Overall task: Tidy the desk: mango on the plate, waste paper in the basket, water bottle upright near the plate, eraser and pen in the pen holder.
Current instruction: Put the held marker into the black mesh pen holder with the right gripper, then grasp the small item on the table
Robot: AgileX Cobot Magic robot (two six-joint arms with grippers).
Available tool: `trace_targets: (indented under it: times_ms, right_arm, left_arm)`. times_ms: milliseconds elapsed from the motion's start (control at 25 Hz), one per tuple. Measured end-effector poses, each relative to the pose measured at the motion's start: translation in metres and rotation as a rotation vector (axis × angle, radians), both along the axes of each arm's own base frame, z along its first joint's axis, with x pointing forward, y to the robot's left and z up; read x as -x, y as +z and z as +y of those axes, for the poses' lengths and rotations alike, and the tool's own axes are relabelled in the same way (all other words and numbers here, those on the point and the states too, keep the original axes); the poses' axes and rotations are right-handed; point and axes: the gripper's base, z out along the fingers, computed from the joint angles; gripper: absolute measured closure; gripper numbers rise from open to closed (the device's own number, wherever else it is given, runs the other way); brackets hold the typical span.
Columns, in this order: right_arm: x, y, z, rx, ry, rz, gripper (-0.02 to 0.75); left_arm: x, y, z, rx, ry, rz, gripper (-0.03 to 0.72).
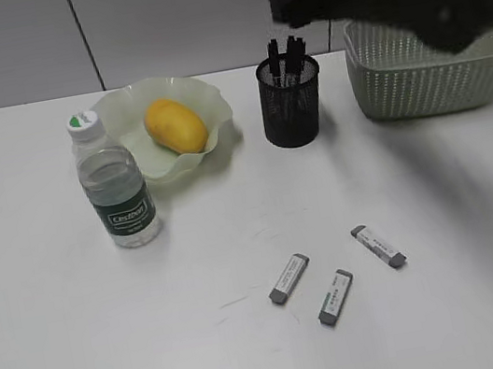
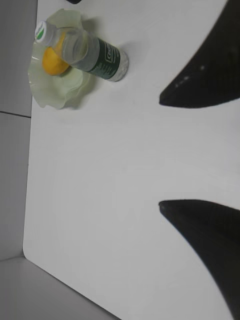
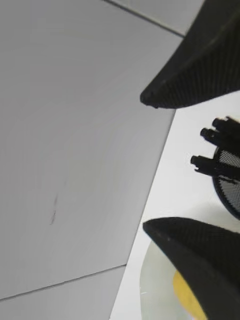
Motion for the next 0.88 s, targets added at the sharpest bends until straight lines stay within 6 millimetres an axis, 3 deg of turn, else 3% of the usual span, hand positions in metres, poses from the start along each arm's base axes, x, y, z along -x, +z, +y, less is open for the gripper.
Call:
trace_targets:
  times_ms: [80,160,240,280,440,560,680,800,880]
  right_arm:
    - [0.017,0.041,-0.008,0.051,-0.01,0.075,0.209]
    - [0.047,0.079,-0.022,0.112,-0.02,0.14,0.246]
    - [0.089,0.11,-0.041,0.151,-0.042,0.209,0.268]
    - [0.114,0.116,-0.052,0.19,-0.054,0.283,0.274]
    - [0.21,0.103,-0.095,0.358,-0.11,0.668,0.282]
    - [0.282,0.093,-0.125,0.375,-0.135,0.789,0.282]
    - [0.339,0.084,-0.146,0.313,-0.131,0.741,0.282]
    - [0.378,0.079,-0.161,0.226,-0.122,0.592,0.282]
    - [0.397,0.079,-0.169,0.171,-0.119,0.479,0.282]
  left_arm:
    - [0.0,0.0,0.0,0.0,0.0,0.0,0.254]
    - [0.0,0.0,0.0,0.001,-0.001,0.0,0.254]
    - [0.0,0.0,0.0,0.001,-0.001,0.0,0.254]
    - [0.0,0.0,0.0,0.001,-0.001,0.0,0.254]
    - [0.0,0.0,0.0,0.002,-0.001,0.0,0.254]
    - [-0.002,0.0,-0.001,0.003,-0.008,0.012,0.254]
    - [-0.011,0.0,-0.006,-0.037,-0.071,0.068,0.254]
    - [-0.03,0.006,-0.016,-0.087,-0.198,0.134,0.279]
    - [-0.049,0.016,-0.026,-0.084,-0.304,0.143,0.339]
